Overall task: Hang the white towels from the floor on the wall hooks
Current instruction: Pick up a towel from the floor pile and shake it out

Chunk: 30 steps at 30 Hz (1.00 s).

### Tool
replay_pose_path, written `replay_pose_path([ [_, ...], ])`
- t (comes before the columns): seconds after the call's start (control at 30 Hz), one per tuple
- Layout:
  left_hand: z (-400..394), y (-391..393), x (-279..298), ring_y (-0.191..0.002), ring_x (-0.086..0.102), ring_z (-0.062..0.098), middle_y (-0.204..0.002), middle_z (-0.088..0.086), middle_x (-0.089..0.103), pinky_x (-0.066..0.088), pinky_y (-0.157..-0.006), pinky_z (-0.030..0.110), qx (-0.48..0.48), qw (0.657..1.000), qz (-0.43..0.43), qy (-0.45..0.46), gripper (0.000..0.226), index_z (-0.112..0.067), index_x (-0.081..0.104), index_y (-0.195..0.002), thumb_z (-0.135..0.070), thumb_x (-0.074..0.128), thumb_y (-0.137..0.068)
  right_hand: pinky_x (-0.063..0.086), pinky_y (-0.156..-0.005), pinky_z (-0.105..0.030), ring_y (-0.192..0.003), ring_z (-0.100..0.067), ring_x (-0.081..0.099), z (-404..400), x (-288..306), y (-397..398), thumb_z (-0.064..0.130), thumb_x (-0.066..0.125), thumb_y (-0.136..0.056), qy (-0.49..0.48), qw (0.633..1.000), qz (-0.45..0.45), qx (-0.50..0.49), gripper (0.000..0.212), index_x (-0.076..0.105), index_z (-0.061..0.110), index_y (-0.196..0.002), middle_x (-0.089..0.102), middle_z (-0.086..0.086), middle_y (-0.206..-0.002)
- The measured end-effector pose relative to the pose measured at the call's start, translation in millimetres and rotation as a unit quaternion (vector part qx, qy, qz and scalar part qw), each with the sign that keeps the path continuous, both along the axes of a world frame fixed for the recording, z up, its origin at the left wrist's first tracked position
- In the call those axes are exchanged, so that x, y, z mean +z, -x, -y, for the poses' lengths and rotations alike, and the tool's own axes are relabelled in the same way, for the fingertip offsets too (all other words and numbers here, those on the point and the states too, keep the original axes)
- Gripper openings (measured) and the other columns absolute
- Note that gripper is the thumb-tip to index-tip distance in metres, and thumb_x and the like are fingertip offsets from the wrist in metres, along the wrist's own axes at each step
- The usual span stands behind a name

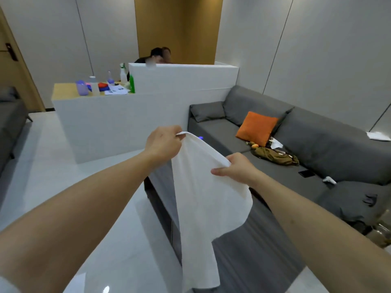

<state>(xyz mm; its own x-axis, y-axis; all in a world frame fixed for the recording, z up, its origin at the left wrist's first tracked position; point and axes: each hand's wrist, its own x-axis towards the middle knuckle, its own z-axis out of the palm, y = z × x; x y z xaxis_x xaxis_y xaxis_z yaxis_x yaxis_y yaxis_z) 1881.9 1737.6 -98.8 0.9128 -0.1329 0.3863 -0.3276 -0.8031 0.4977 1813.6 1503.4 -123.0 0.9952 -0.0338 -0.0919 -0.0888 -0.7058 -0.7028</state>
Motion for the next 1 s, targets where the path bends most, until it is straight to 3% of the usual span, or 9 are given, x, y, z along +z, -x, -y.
replay_pose_path([
  [0.07, 5.1, -19.4, -0.7, -0.075, 0.055, 0.029, -0.073, 0.001, 0.058, 0.034, -0.057, 0.030, 0.012, 1.000, -0.002, 0.000, 0.022, -0.020, 0.057, -0.078, -0.028, 0.044, -0.093, 0.056, -0.076, -0.042, -0.082, -0.028, 0.071, 15.3, -0.5, -31.0, 0.030, 0.083, -0.074, 0.037, 0.999, 0.001, 0.013, 0.033, 0.073, 0.001, -0.086, 0.074, -0.015, -0.088],
  [0.13, 12.2, -37.0, -0.1, -0.076, 0.055, 0.029, -0.075, 0.002, 0.059, 0.037, -0.059, 0.030, 0.029, 1.000, 0.001, -0.003, 0.022, -0.021, 0.058, -0.079, -0.028, 0.042, -0.093, 0.052, -0.066, -0.040, -0.074, -0.031, 0.067, 29.9, -1.3, -66.1, 0.027, 0.082, -0.075, 0.060, 0.998, 0.026, 0.011, 0.031, 0.070, -0.002, -0.076, 0.070, -0.016, -0.077],
  [0.23, 21.0, -61.9, 6.0, -0.078, 0.054, 0.028, -0.082, 0.003, 0.062, 0.040, -0.063, 0.031, 0.078, 0.997, 0.017, -0.011, 0.022, -0.023, 0.062, -0.084, -0.027, 0.041, -0.091, 0.034, -0.054, -0.031, -0.060, -0.023, 0.052, 53.2, 4.7, -122.6, 0.029, 0.078, -0.078, 0.106, 0.992, 0.067, 0.022, 0.039, 0.054, 0.009, -0.054, 0.052, -0.005, -0.057],
  [0.33, 24.8, -86.8, 21.0, -0.080, 0.053, 0.028, -0.088, 0.005, 0.063, 0.042, -0.066, 0.033, 0.154, 0.988, 0.029, -0.018, 0.022, -0.026, 0.064, -0.088, -0.029, 0.043, -0.093, 0.032, -0.050, -0.030, -0.055, -0.018, 0.050, 76.1, 19.4, -177.0, 0.032, 0.073, -0.082, 0.130, 0.983, 0.124, 0.030, 0.042, 0.052, 0.016, -0.049, 0.050, 0.001, -0.053],
  [0.43, 20.9, -112.0, 40.0, -0.087, 0.055, 0.030, -0.098, 0.007, 0.066, 0.048, -0.074, 0.035, 0.220, 0.975, 0.023, -0.035, 0.023, -0.027, 0.067, -0.096, -0.030, 0.044, -0.095, 0.033, -0.048, -0.026, -0.056, -0.011, 0.053, 89.7, 38.4, -225.4, 0.036, 0.070, -0.084, 0.150, 0.975, 0.162, 0.039, 0.032, 0.061, 0.018, -0.059, 0.057, 0.004, -0.058],
  [0.67, 1.3, -193.6, 53.4, -0.089, 0.057, 0.030, -0.096, 0.007, 0.064, 0.048, -0.073, 0.035, 0.287, 0.957, 0.010, -0.049, 0.024, -0.026, 0.067, -0.093, -0.035, 0.045, -0.097, 0.039, -0.065, -0.029, -0.073, -0.023, 0.055, 70.2, 53.5, -338.3, 0.036, 0.067, -0.088, 0.138, 0.968, 0.208, 0.033, 0.016, 0.071, 0.021, -0.083, 0.062, -0.001, -0.075],
  [0.8, -30.7, -269.3, 47.5, -0.087, 0.056, 0.028, -0.093, 0.004, 0.065, 0.048, -0.072, 0.034, 0.291, 0.956, -0.007, -0.038, 0.022, -0.027, 0.068, -0.090, -0.035, 0.048, -0.097, 0.038, -0.068, -0.028, -0.080, -0.028, 0.056, 45.3, 60.2, -417.3, 0.033, 0.064, -0.091, 0.160, 0.966, 0.203, 0.016, 0.012, 0.071, 0.023, -0.088, 0.058, -0.003, -0.078],
  [0.9, -51.3, -322.9, 37.9, -0.084, 0.055, 0.026, -0.089, 0.002, 0.064, 0.042, -0.067, 0.031, 0.291, 0.956, -0.015, -0.032, 0.022, -0.029, 0.066, -0.086, -0.035, 0.048, -0.096, 0.042, -0.073, -0.030, -0.095, -0.034, 0.062, 31.6, 66.9, -471.6, 0.028, 0.060, -0.092, 0.193, 0.961, 0.195, 0.019, 0.014, 0.072, 0.020, -0.093, 0.065, -0.009, -0.089],
  [1.0, -63.3, -360.8, 25.1, -0.085, 0.056, 0.029, -0.090, 0.003, 0.064, 0.046, -0.070, 0.033, 0.288, 0.957, -0.023, -0.001, 0.021, -0.029, 0.068, -0.087, -0.035, 0.050, -0.095, 0.045, -0.073, -0.031, -0.090, -0.034, 0.063, 27.6, 69.2, -509.3, 0.019, 0.059, -0.089, 0.190, 0.955, 0.226, 0.014, 0.013, 0.071, 0.015, -0.085, 0.067, -0.014, -0.086],
])
